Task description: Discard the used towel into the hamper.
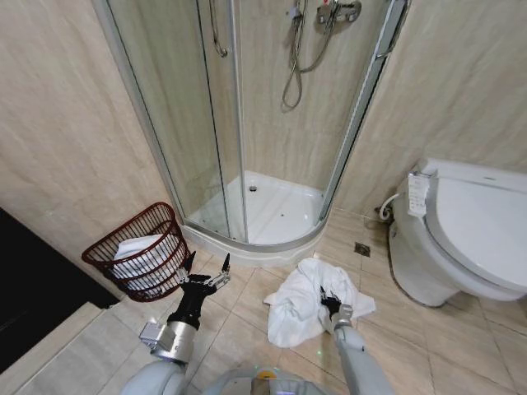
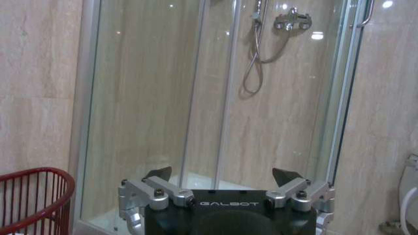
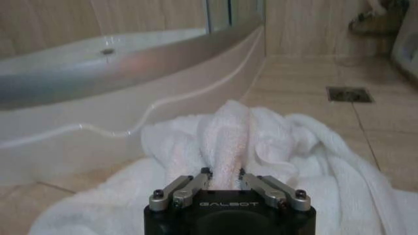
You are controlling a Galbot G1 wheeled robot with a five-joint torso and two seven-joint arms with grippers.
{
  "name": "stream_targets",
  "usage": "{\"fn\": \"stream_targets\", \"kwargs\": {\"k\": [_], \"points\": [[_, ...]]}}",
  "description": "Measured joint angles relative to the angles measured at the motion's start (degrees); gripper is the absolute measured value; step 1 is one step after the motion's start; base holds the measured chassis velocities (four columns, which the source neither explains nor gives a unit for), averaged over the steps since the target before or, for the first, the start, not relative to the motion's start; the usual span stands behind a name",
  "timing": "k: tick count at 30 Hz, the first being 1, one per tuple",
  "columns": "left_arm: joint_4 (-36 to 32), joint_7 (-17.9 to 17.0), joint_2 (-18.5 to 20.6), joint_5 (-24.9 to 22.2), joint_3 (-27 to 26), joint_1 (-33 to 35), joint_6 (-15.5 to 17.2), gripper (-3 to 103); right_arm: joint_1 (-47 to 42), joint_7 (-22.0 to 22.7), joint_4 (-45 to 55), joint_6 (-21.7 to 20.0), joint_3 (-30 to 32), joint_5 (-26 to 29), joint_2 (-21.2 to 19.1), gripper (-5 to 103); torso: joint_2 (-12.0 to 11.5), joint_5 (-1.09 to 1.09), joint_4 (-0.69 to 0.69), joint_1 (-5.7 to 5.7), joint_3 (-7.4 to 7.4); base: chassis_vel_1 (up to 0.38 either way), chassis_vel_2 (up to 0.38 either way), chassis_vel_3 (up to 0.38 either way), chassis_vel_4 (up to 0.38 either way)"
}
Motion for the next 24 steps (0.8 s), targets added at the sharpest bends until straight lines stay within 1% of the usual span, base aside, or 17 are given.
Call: {"fn": "stream_targets", "kwargs": {"k": [1,5,7,8,9,12,13,15,16,18,19,20,22,23,24], "points": [[0.00,0.00,0.00,0.00,0.00,0.00,0.00,100,-0.77,-0.08,1.75,0.12,0.28,0.11,0.20,10,0.00,0.00,0.01,0.00,0.00,0.000,0.000,0.000,0.000],[0.00,0.00,0.00,0.00,0.00,0.00,0.00,100,-2.27,-0.17,4.68,1.24,0.79,-0.05,0.46,10,0.00,0.00,0.01,0.00,0.00,0.000,0.000,0.000,0.000],[0.00,0.00,0.00,0.00,0.00,0.00,0.00,100,-4.54,-0.28,8.80,3.14,1.33,-0.54,0.55,10,0.00,0.01,0.01,0.00,0.00,0.000,0.000,0.000,0.000],[0.00,0.00,0.00,0.00,0.00,0.00,0.00,100,-5.79,-0.40,11.00,3.61,1.61,-0.55,0.53,10,0.01,0.00,0.01,0.00,0.00,0.000,0.000,0.000,0.000],[0.00,0.00,0.00,0.00,0.00,0.00,0.00,100,-5.79,-0.40,11.00,3.61,1.61,-0.55,0.53,10,0.01,0.00,0.01,0.00,0.00,0.000,0.000,0.000,0.000],[0.00,0.00,0.00,0.00,0.00,0.00,0.00,100,-11.00,-0.69,19.99,4.45,2.51,-0.01,0.26,10,0.01,0.00,0.00,0.00,0.00,0.000,0.000,0.000,0.000],[0.00,0.00,0.00,0.00,0.00,0.00,0.00,100,-11.00,-0.69,19.99,4.45,2.51,-0.01,0.26,10,0.01,0.00,0.00,0.00,0.00,0.000,0.000,0.000,0.000],[0.00,0.00,-0.01,0.00,0.00,0.00,0.00,100,-14.57,-1.18,26.99,5.67,3.13,0.65,0.11,10,0.01,0.01,-0.01,0.00,0.00,0.000,0.000,0.000,0.000],[0.00,0.00,-0.01,0.00,0.00,0.00,0.00,100,-14.57,-1.18,26.99,5.67,3.13,0.65,0.11,10,0.01,0.01,-0.01,0.00,0.00,0.000,0.000,0.000,0.000],[0.00,0.00,0.00,0.00,0.00,0.00,0.00,100,-18.65,-1.54,36.94,7.39,3.81,1.35,0.06,10,0.01,-0.02,0.00,0.00,0.00,0.000,0.000,0.000,0.000],[0.00,0.00,0.00,0.00,0.01,0.00,0.00,100,-19.97,-1.55,40.47,7.76,4.01,1.46,0.09,10,0.01,-0.01,-0.01,0.00,0.00,0.000,0.000,0.000,0.000],[0.00,0.00,0.00,0.00,0.01,0.00,0.00,100,-19.97,-1.55,40.47,7.76,4.01,1.46,0.09,10,0.01,-0.01,-0.01,0.00,0.00,0.000,0.000,0.000,0.000],[0.00,0.00,0.00,0.00,0.01,0.00,0.00,100,-23.21,-1.65,51.34,9.20,4.66,2.01,0.29,10,0.01,-0.01,-0.01,0.00,0.00,0.000,0.000,0.000,0.000],[0.00,0.00,0.00,0.00,0.01,0.00,0.00,100,-23.21,-1.65,51.34,9.20,4.66,2.01,0.29,10,0.01,-0.01,-0.01,0.00,0.00,0.000,0.000,0.000,0.000],[0.00,0.00,0.00,0.00,0.00,0.00,0.00,100,-24.20,-1.71,56.08,9.91,5.00,2.28,0.30,10,0.01,-0.03,0.00,0.00,0.00,0.000,0.000,0.000,0.000]]}}
